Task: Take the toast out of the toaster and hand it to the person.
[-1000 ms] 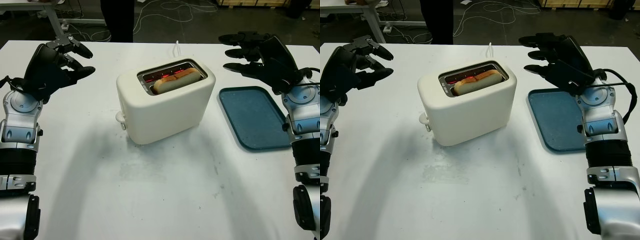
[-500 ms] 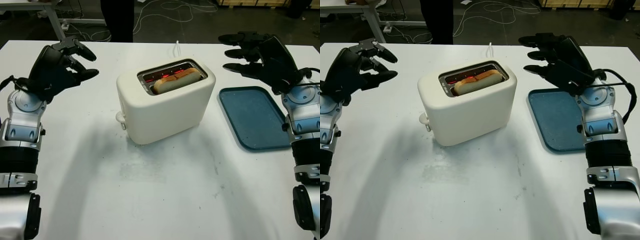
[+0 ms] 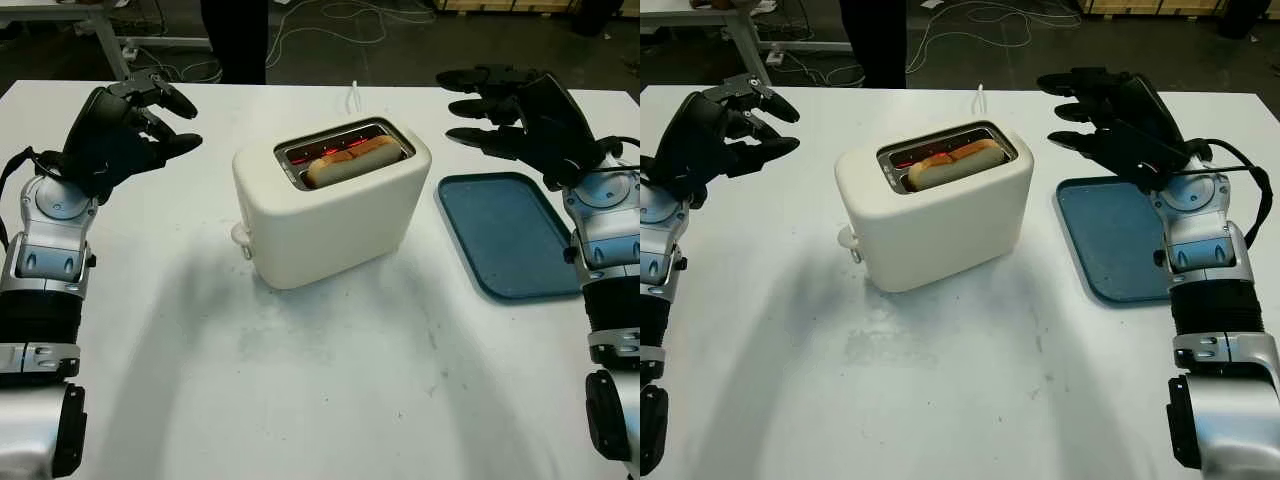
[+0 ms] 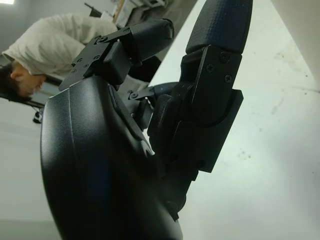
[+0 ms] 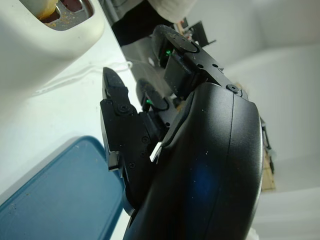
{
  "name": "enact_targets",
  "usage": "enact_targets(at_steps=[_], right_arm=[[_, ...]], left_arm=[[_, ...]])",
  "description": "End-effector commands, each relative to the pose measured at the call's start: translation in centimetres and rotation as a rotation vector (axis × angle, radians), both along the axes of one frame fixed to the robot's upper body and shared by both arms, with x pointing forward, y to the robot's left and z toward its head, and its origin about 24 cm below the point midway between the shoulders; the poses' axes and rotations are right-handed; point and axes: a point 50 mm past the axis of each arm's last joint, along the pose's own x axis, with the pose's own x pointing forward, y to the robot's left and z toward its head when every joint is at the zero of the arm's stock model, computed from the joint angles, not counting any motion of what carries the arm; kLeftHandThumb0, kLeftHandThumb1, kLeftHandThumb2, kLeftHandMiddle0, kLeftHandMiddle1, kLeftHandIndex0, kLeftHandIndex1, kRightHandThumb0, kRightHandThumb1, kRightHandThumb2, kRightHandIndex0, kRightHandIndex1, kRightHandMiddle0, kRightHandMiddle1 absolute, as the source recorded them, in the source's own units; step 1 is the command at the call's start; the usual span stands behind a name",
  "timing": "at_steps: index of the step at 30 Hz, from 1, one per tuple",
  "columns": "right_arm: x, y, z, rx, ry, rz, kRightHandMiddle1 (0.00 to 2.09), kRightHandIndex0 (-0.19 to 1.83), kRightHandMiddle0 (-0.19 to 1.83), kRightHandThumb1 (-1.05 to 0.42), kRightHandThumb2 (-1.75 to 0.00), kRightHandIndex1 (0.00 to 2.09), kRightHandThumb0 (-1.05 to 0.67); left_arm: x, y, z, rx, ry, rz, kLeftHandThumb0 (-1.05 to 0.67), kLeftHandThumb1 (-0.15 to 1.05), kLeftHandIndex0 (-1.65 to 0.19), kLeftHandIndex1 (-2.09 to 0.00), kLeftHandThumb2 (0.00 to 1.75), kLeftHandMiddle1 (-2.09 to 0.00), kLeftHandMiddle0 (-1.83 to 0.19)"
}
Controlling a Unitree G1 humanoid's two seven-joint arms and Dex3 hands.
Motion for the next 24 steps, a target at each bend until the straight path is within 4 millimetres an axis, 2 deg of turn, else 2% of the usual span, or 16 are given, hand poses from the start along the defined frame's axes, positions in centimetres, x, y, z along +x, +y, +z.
enact_targets(at_steps=[1,5,24], right_arm=[[-0.06,0.43,-0.32,-0.003,-0.009,0.009,0.01,0.74,0.65,-0.92,-0.09,0.01,0.01],[-0.06,0.52,-0.48,-0.024,-0.022,-0.004,0.02,0.77,0.68,-0.92,-0.05,0.02,-0.06],[-0.02,0.5,-0.46,-0.014,-0.023,0.0,0.01,0.77,0.69,-0.92,-0.04,0.02,-0.03]], left_arm=[[-0.27,0.32,-0.15,0.011,0.0,0.01,-1.05,0.92,-0.41,-1.24,0.17,-1.34,-0.47],[-0.29,0.32,-0.12,0.011,0.001,0.007,-1.05,0.92,-0.41,-1.23,0.16,-1.33,-0.47],[-0.29,0.32,-0.11,0.0,0.002,0.004,-1.05,0.92,-0.43,-1.21,0.12,-1.33,-0.48]])
